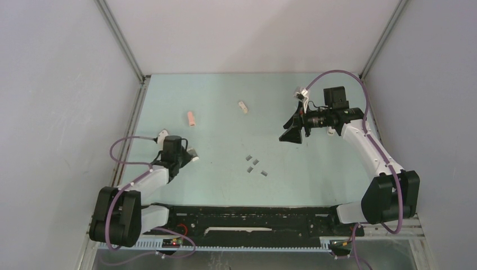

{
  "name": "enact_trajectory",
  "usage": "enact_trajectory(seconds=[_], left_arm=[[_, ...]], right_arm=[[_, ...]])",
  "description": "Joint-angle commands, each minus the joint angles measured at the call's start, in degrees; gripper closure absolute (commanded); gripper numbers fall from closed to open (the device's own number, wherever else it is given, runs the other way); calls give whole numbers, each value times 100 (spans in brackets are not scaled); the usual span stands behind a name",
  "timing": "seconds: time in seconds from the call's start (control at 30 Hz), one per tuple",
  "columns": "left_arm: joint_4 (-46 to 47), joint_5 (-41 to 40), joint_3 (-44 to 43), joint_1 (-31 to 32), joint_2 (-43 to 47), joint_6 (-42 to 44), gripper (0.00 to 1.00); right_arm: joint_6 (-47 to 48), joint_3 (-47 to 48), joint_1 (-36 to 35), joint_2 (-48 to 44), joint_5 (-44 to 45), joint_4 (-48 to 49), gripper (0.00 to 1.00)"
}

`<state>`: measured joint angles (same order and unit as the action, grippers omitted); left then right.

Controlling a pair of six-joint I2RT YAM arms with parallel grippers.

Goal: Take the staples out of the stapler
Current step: Move the staple box to the center of the board.

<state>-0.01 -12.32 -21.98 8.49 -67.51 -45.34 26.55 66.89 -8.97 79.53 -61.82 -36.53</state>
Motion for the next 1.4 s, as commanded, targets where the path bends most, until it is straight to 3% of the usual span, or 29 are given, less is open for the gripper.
enact_trajectory(seconds=[0.0,0.57,1.07,1.37], left_arm=[[368,462,-67,38,164,405,100],[309,969,-373,1350,-234,1366,100],[309,1644,-550,1961,-412,2056,100],[49,1621,-825,2426,-686,2346,100]], right_arm=[[-31,-4,19,-16,-105,87,15],[-27,-4,36,-12,-118,73,15],[-27,-1,47,-8,-128,72,15],[-29,-6,62,-7,-146,72,15]])
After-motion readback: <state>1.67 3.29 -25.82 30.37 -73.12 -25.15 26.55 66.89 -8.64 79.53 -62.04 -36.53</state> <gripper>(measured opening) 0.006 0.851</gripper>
